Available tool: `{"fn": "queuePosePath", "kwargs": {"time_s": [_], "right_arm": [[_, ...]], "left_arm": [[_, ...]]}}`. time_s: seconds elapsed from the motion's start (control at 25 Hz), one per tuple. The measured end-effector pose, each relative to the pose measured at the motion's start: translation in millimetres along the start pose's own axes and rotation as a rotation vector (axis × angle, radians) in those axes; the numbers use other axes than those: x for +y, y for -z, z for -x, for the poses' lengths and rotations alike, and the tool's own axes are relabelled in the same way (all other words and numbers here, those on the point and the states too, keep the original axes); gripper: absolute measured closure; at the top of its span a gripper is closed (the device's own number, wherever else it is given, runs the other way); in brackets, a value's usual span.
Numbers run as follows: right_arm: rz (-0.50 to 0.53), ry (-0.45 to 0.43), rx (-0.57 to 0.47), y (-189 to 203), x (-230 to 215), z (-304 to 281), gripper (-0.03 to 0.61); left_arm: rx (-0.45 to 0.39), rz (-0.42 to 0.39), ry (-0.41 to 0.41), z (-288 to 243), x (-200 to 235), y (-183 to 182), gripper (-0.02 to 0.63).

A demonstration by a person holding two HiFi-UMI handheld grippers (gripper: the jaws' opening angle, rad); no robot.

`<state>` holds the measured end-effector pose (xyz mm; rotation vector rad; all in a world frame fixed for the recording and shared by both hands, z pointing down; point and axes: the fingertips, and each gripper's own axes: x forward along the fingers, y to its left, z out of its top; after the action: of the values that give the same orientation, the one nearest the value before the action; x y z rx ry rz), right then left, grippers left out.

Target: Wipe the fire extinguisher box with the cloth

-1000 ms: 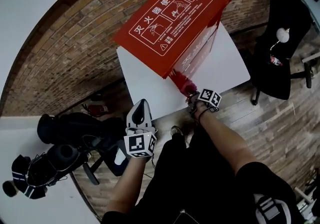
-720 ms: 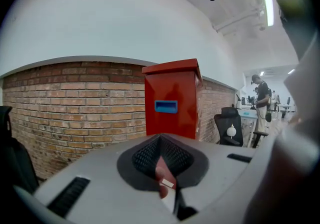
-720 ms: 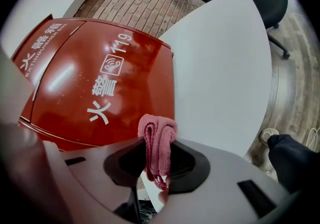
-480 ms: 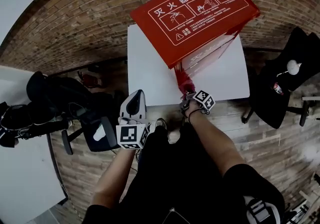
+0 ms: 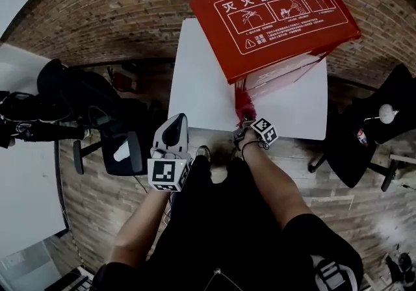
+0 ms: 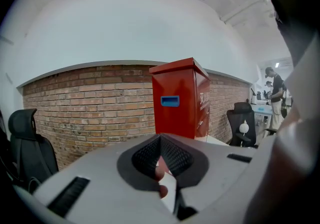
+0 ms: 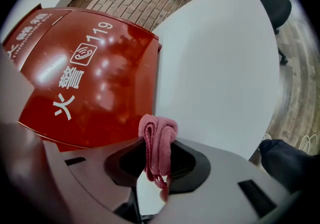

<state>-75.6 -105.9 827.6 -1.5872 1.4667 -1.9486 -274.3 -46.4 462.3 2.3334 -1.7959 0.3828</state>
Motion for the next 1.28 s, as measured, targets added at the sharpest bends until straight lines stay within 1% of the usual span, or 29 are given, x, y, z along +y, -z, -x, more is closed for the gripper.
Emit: {"fn": "queuePosePath", "kwargs": {"time_s": [0.28,0.52,0.68,0.92,1.04,1.12,1.28], "right_arm": [[-0.002,-0.014,0.022,0.2,-4.5,-4.3,0.471],[0.013,-0.022,0.066,-6.4,-4.6,-4.3,0.471],[0.011,-0.020,0.067,-22.0,-7.2,-3.6,0.471],[-0.008,-0.014,0.039,-57.3,-13.0,-5.9,0.471],[-0.004,-0.007,0.060,-62.8,-11.8,-7.6,0.471],[-0.023,-0.006,0.063,-62.4,-6.9,-3.1,0.471],[-0.042,-0.006,0.021,-77.7,-13.2,-1.6,0.471]], "left_arm": [[0.024,0.008,-0.052,10.4,0.2,12.6,0.586],[0.027,0.023,-0.072,9.5,-5.7,17.3,0.586],[0.028,0.033,-0.073,5.9,-13.1,19.7,0.586],[0.033,0.041,-0.070,-1.6,-20.9,21.3,0.586],[0.034,0.037,-0.066,-5.2,-23.9,20.5,0.586],[0.036,0.036,-0.064,-6.4,-25.3,20.7,0.586],[0.038,0.033,-0.060,-8.5,-26.2,19.7,0.586]]}}
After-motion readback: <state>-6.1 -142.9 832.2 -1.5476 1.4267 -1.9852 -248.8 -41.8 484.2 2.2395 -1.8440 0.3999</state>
